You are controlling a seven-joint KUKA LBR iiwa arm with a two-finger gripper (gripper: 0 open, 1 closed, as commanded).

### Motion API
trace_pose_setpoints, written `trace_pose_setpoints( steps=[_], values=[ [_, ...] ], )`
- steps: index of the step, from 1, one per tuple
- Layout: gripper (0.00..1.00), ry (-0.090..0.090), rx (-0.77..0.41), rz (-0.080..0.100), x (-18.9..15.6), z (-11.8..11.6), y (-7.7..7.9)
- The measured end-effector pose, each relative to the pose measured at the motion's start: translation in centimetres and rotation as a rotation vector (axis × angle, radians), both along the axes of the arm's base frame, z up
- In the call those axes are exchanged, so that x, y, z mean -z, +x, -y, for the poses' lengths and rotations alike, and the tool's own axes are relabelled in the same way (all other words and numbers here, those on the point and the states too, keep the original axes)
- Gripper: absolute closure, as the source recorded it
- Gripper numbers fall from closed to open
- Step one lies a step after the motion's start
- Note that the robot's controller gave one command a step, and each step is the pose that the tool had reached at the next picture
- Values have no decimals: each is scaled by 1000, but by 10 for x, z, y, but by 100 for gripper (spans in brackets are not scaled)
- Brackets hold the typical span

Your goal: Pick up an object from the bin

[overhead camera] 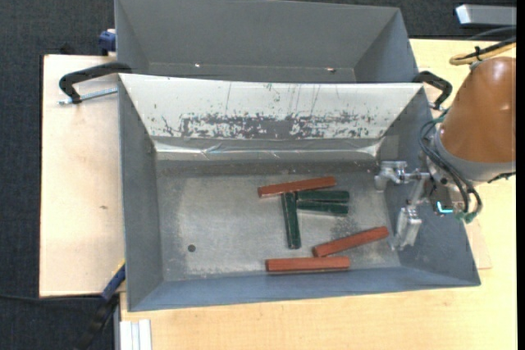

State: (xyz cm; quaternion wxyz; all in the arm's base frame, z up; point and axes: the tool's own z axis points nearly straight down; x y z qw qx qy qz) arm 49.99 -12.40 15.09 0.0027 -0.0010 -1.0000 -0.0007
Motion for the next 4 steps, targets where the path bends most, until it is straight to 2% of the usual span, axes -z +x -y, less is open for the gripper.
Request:
trace_pose_setpoints(
  steps=[1,2,3,4],
  values=[
    [0,-1,-3,7,-4,-1,2],
    [0,-1,-92,11,61,-62,23],
    [0,-1,-94,10,54,-77,21],
    [0,0,-30,16,49,-94,70]
  ],
)
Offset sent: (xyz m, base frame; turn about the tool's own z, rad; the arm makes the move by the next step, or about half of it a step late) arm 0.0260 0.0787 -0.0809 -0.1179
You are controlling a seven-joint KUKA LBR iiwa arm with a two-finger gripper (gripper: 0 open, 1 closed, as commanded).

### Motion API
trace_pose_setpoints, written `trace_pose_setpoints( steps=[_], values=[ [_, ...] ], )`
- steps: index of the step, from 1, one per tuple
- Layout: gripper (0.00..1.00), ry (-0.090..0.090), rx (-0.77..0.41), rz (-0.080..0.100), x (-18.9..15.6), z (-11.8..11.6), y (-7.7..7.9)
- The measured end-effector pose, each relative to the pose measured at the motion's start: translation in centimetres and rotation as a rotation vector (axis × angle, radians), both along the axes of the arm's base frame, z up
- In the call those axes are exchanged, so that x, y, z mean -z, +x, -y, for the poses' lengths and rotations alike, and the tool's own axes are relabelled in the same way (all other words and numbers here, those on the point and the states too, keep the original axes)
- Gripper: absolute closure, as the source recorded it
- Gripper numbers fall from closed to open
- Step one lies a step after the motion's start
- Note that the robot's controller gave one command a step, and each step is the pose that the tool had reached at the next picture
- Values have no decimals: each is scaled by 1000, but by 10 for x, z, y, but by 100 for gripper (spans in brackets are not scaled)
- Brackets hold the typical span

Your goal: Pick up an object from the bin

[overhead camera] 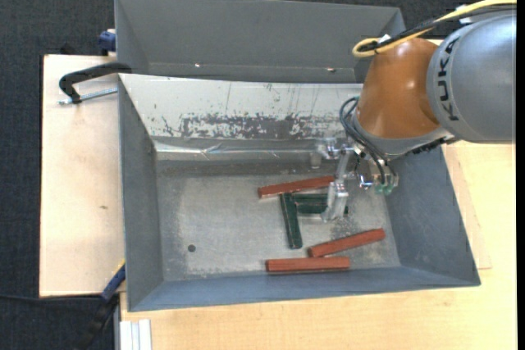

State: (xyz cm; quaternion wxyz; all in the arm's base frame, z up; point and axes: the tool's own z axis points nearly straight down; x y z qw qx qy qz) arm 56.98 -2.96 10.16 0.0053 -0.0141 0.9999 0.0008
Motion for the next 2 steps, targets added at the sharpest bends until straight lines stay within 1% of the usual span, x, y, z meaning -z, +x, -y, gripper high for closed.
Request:
trace_pose_setpoints(
  steps=[1,2],
  values=[
    [0,-1,-38,-8,23,-3,-11],
    [100,0,162,-5,30,-14,6]
  ],
)
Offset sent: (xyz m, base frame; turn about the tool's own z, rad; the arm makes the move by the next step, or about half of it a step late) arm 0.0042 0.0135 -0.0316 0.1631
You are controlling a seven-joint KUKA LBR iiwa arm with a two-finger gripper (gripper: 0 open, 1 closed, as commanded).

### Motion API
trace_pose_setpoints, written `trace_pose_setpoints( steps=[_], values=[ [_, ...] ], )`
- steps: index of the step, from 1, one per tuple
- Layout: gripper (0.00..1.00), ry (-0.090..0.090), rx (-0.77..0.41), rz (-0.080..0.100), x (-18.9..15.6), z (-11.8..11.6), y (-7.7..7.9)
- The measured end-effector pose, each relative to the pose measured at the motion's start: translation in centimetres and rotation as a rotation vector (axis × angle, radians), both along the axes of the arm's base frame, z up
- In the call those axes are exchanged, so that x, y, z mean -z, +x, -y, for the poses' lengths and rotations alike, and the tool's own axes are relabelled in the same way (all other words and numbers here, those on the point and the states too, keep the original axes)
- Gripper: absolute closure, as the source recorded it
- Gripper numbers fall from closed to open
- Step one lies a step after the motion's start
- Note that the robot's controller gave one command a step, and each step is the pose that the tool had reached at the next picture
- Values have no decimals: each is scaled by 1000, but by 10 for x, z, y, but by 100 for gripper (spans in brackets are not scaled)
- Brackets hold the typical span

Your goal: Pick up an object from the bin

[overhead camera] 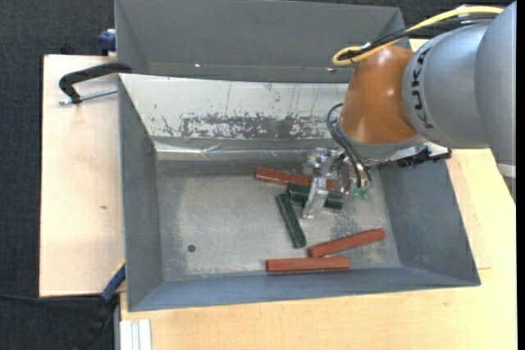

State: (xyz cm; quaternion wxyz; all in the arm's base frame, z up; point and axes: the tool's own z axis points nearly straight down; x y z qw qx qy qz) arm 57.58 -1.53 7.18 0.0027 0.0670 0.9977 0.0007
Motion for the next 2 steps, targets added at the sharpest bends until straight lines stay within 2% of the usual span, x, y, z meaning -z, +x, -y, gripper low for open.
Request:
trace_pose_setpoints(
  steps=[2],
  values=[
    [100,0,0,0,-1,0,0]
  ],
)
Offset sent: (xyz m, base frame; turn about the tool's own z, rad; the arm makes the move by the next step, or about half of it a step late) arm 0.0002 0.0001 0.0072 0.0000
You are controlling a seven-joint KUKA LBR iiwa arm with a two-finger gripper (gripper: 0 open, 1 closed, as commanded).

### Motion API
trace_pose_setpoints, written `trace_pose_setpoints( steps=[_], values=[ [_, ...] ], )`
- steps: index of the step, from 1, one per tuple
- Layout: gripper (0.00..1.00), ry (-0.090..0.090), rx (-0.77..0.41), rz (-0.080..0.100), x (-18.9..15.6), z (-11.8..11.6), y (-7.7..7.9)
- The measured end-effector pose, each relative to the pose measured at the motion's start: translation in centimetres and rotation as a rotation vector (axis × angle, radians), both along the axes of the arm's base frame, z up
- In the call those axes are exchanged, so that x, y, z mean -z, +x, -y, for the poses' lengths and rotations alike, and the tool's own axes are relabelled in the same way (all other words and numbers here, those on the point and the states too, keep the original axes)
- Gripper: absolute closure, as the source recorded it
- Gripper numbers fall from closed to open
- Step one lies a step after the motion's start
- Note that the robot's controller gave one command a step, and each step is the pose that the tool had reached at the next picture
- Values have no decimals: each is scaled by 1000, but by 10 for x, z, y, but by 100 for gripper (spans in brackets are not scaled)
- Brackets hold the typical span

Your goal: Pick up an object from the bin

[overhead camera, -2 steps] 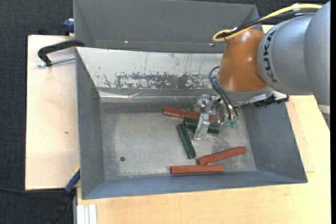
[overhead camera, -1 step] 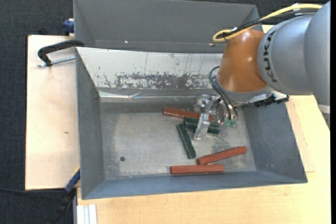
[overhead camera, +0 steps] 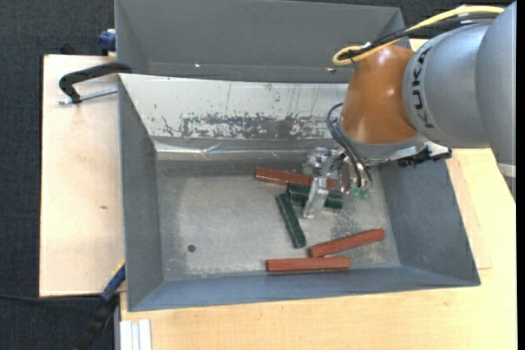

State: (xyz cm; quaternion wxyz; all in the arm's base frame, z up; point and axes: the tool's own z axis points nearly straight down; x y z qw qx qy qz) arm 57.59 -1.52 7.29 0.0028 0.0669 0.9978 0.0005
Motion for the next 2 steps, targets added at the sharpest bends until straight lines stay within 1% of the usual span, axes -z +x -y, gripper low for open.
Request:
trace_pose_setpoints(
  steps=[2],
  values=[
    [100,0,0,-2,-5,0,0]
  ],
)
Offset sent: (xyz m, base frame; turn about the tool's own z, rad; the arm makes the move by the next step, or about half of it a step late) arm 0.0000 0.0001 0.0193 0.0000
